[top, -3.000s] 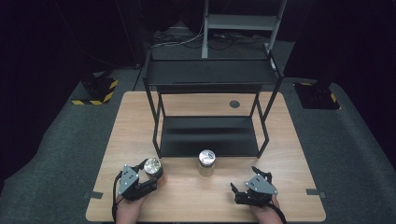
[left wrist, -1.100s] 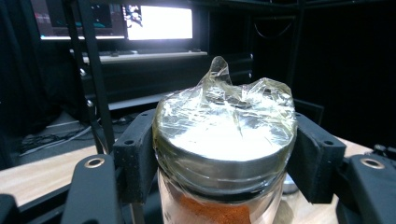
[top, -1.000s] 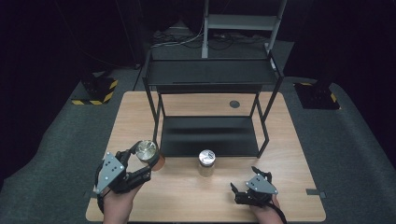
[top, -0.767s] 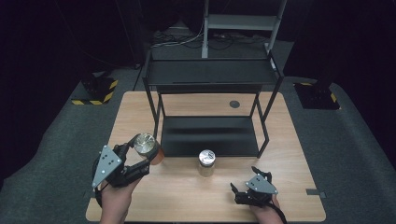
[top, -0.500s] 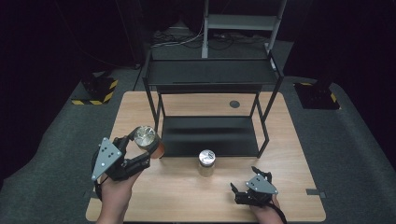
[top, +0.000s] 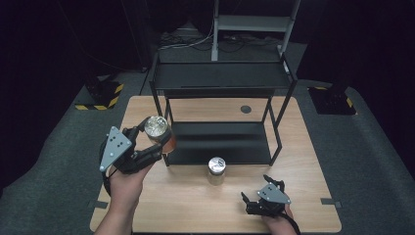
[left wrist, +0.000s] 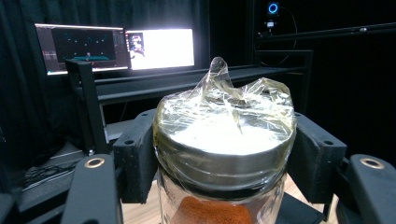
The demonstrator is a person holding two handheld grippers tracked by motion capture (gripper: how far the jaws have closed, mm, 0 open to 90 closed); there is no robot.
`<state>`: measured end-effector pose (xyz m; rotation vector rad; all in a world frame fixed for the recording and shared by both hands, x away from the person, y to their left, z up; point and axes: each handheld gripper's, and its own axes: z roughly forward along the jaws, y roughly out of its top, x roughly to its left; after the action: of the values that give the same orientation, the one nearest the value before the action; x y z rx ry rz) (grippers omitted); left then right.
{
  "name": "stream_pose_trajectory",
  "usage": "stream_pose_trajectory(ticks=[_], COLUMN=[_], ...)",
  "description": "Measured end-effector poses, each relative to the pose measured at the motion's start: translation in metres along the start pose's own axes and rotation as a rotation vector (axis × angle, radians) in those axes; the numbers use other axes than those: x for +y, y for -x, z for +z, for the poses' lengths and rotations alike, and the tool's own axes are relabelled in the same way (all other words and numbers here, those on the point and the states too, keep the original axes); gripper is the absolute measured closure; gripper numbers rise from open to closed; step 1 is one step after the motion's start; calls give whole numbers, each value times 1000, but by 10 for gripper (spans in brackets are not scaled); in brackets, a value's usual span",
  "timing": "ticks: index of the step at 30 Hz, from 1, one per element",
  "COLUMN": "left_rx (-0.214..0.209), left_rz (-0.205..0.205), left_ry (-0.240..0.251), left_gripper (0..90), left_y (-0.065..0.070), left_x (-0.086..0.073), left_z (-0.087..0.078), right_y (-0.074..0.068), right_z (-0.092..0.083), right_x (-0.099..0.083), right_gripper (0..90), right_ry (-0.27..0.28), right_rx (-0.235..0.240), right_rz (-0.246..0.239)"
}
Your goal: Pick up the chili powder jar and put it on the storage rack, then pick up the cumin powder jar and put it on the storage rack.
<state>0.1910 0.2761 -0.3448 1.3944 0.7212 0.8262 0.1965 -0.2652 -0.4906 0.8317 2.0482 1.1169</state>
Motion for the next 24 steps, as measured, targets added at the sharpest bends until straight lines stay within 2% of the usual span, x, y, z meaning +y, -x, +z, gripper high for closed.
stream_pose_trajectory(ticks=[6,10,24], left_rx=[-14,-10,-14], left_rz=[12,21,9], left_ry=[2,1,16], left_gripper=[342,342,343], left_y=[0,1,-2], left_x=[7,11,12], left_z=[9,15,24], right_y=[0,0,0], right_z=[0,0,0], right_x=[0,0,0], right_gripper=[0,0,0], right_ry=[1,0,0], right_rx=[1,3,3], right_rz=[6,-8,-4])
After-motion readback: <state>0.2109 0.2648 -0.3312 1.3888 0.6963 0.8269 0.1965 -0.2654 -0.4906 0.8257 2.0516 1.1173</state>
